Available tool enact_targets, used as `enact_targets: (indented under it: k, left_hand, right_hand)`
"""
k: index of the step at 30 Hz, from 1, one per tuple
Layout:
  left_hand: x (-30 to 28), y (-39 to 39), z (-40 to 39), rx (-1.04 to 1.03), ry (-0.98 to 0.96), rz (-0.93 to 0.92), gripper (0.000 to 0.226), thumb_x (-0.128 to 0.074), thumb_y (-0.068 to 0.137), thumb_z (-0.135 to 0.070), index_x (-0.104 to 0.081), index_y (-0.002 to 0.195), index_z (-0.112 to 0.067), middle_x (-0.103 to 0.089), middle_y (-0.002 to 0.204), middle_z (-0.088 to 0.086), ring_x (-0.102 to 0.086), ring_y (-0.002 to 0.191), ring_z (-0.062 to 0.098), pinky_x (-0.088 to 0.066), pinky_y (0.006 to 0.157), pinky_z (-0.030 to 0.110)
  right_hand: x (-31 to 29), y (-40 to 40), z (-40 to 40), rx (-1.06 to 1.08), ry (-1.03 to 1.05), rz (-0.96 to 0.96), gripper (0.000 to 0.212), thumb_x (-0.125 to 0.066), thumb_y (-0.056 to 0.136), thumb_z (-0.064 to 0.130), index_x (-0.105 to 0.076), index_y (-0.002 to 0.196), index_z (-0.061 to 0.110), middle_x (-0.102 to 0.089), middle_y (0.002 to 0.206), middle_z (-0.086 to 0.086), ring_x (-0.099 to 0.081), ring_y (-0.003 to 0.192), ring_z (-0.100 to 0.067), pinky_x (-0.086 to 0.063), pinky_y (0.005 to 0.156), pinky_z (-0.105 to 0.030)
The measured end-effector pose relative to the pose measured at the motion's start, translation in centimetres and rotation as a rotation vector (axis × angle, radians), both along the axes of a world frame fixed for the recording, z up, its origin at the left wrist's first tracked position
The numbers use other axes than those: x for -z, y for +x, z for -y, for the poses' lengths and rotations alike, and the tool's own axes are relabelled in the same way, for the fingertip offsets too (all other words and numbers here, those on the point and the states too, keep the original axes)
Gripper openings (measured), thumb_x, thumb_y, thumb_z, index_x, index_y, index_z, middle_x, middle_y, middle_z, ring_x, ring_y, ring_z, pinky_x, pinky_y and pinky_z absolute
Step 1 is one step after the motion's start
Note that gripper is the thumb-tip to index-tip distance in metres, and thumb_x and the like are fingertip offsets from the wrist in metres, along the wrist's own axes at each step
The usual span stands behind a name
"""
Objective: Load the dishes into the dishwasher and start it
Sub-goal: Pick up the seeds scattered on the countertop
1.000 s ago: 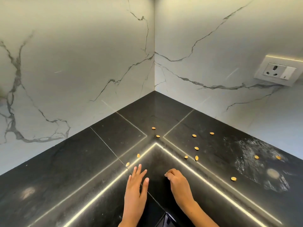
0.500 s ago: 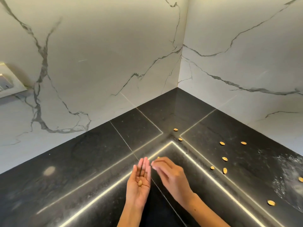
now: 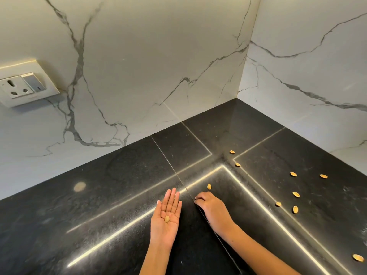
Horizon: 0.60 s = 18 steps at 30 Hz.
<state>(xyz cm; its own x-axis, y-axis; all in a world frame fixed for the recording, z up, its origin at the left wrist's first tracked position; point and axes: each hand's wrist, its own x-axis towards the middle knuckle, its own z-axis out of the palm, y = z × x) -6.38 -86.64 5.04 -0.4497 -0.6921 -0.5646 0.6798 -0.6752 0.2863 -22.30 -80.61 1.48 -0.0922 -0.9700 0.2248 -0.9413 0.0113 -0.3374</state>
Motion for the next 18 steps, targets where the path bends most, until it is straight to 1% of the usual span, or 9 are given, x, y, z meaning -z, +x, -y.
enact_targets:
  k: [2,4,8,10,12,15,18]
  left_hand:
    - [0.1,-0.3,-0.1,0.018,0.002,0.004,0.044,-0.028,0.103,-0.029,-0.052,0.127,-0.001,-0.060,0.126,0.017,-0.052,0.123,0.028,-0.033,0.108,0.042]
    - [0.2,-0.6,-0.2,0.035,0.006,0.010,0.043,-0.028,0.103,-0.028,-0.053,0.126,-0.001,-0.060,0.126,0.017,-0.051,0.124,0.028,-0.033,0.109,0.042]
    - [0.3,-1.5,-0.7,0.085,0.003,0.028,0.043,-0.029,0.103,-0.027,-0.054,0.125,0.000,-0.060,0.126,0.017,-0.052,0.122,0.028,-0.033,0.109,0.042]
    - [0.4,-2.1,-1.1,0.112,0.001,0.045,0.043,-0.029,0.103,-0.027,-0.054,0.125,0.000,-0.061,0.125,0.018,-0.052,0.122,0.028,-0.034,0.108,0.041]
    - [0.5,-2.6,-1.3,0.133,0.000,0.056,0.043,-0.029,0.103,-0.027,-0.054,0.126,0.001,-0.061,0.125,0.018,-0.052,0.122,0.028,-0.034,0.108,0.041]
    - [0.8,-3.3,-1.5,0.155,0.004,0.054,0.043,-0.029,0.103,-0.027,-0.053,0.126,0.001,-0.060,0.126,0.018,-0.052,0.122,0.028,-0.034,0.108,0.041]
    - [0.9,-3.8,-1.6,0.176,0.002,0.047,0.043,-0.030,0.103,-0.027,-0.054,0.126,0.001,-0.060,0.126,0.018,-0.053,0.122,0.028,-0.035,0.107,0.041]
  right_hand:
    - [0.2,-0.3,-0.7,0.019,0.013,-0.032,0.029,-0.081,0.057,0.006,-0.068,0.081,0.016,-0.063,0.088,0.004,-0.063,0.077,-0.013,-0.052,0.050,-0.021]
    - [0.0,-0.4,-1.2,0.036,0.016,-0.046,0.037,-0.085,0.053,0.006,-0.067,0.084,0.017,-0.063,0.087,0.004,-0.063,0.077,-0.013,-0.052,0.049,-0.020]
    - [0.0,-1.1,-2.0,0.082,-0.036,-0.045,0.045,-0.085,0.054,0.004,-0.069,0.095,0.013,-0.066,0.094,0.001,-0.065,0.085,-0.014,-0.055,0.058,-0.020]
    - [0.1,-1.6,-2.4,0.115,-0.059,-0.030,0.046,-0.084,0.056,0.002,-0.070,0.099,0.011,-0.066,0.097,0.000,-0.065,0.089,-0.014,-0.055,0.063,-0.021]
    - [0.2,-2.1,-2.7,0.115,-0.075,-0.034,0.045,-0.083,0.059,0.001,-0.069,0.100,0.009,-0.066,0.098,-0.001,-0.064,0.090,-0.015,-0.056,0.065,-0.022]
    - [-0.1,-3.0,-2.8,0.106,-0.097,-0.085,0.042,-0.083,0.059,0.001,-0.069,0.098,0.007,-0.066,0.096,-0.004,-0.066,0.088,-0.017,-0.056,0.060,-0.023]
    - [-0.7,-4.4,-2.4,0.104,-0.107,-0.095,0.040,-0.084,0.059,0.001,-0.069,0.096,0.006,-0.067,0.094,-0.005,-0.067,0.084,-0.018,-0.056,0.058,-0.024]
